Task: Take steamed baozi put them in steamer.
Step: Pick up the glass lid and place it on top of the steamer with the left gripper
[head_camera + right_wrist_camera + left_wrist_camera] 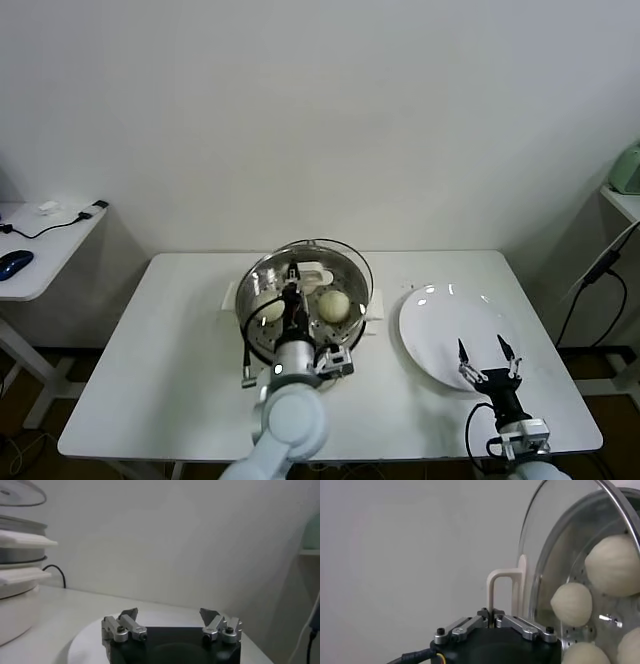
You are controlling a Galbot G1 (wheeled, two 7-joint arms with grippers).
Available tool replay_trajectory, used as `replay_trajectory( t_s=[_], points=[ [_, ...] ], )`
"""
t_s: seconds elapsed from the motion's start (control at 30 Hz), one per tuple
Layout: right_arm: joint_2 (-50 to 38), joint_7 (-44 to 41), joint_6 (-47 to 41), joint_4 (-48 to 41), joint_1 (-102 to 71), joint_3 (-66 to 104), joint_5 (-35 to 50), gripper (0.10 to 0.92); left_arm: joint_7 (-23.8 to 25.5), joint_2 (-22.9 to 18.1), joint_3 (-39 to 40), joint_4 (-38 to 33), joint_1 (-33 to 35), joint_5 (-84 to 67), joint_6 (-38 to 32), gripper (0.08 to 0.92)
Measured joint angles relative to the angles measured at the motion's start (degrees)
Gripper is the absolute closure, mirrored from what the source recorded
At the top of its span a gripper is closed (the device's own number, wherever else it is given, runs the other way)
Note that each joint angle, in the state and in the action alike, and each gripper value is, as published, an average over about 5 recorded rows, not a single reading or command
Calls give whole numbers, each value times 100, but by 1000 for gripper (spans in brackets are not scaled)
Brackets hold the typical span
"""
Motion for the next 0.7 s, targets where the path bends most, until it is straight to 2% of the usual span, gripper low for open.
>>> replay_trajectory(
  t_s=[0.7],
  points=[
    [135, 94, 425, -91, 19, 16, -103, 203, -278, 15, -70, 594, -35, 242, -11, 866]
  ],
)
